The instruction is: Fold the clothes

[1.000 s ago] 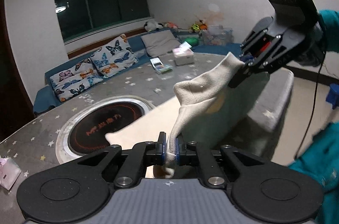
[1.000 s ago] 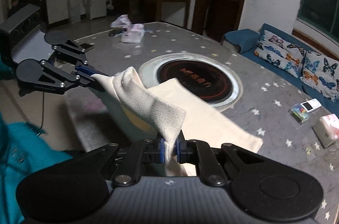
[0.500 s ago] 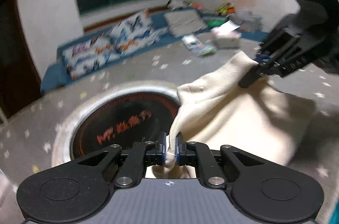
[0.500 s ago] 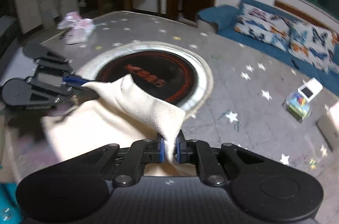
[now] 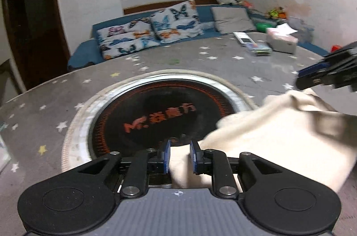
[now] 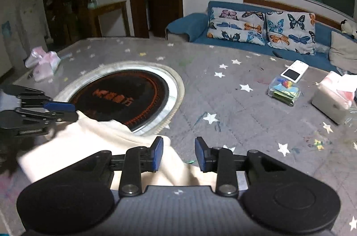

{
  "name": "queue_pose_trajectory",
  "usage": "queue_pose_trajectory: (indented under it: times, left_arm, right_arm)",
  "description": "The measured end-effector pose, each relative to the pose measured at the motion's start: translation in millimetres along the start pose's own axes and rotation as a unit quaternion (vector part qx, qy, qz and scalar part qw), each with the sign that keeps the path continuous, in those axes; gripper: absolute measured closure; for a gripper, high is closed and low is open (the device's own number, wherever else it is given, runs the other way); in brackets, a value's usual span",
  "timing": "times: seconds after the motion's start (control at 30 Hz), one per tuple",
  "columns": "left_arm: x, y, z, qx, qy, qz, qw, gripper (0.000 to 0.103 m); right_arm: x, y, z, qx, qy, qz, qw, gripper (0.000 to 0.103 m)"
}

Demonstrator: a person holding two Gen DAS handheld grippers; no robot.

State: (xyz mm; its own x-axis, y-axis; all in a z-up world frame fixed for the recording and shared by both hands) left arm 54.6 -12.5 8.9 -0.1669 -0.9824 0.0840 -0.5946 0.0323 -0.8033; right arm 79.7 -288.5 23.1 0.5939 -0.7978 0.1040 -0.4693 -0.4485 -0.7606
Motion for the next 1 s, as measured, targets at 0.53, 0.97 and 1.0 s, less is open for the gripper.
queue_pose_trajectory:
  times: [0.53,0.97,1.0]
  left_arm:
    - [46,-14,26,-0.05,0.075,-0.042,0.9951,0.084]
    - [52,-12,31,-0.049,0.06,-0.043,0.9961,0.083]
    - [52,-11,34,-0.052,0.056,-0.042,0.9961,0.083]
  right_arm:
    - [-11,12,30,-0.032,-0.031,0.02,0.999,0.086]
    - [-22,-9,34,-0.01,-0.053,0.001,0.999,0.086]
    - [-24,-9,39,-0.016,-0.053,-0.003,0.998,0.086]
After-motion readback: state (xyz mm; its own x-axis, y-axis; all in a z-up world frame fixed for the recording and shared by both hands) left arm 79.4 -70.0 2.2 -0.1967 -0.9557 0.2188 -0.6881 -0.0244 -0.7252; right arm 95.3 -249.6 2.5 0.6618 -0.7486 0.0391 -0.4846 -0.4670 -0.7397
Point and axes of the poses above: each gripper's, at about its wrist camera, not at the fingertips, and z roughly the way its jaws point, x to its right, y to its underside, the point moved 3 cm from there along z, roughly the way its jaws point, and after that the axes turned 13 degrees about -z, right-handed, at the moved point
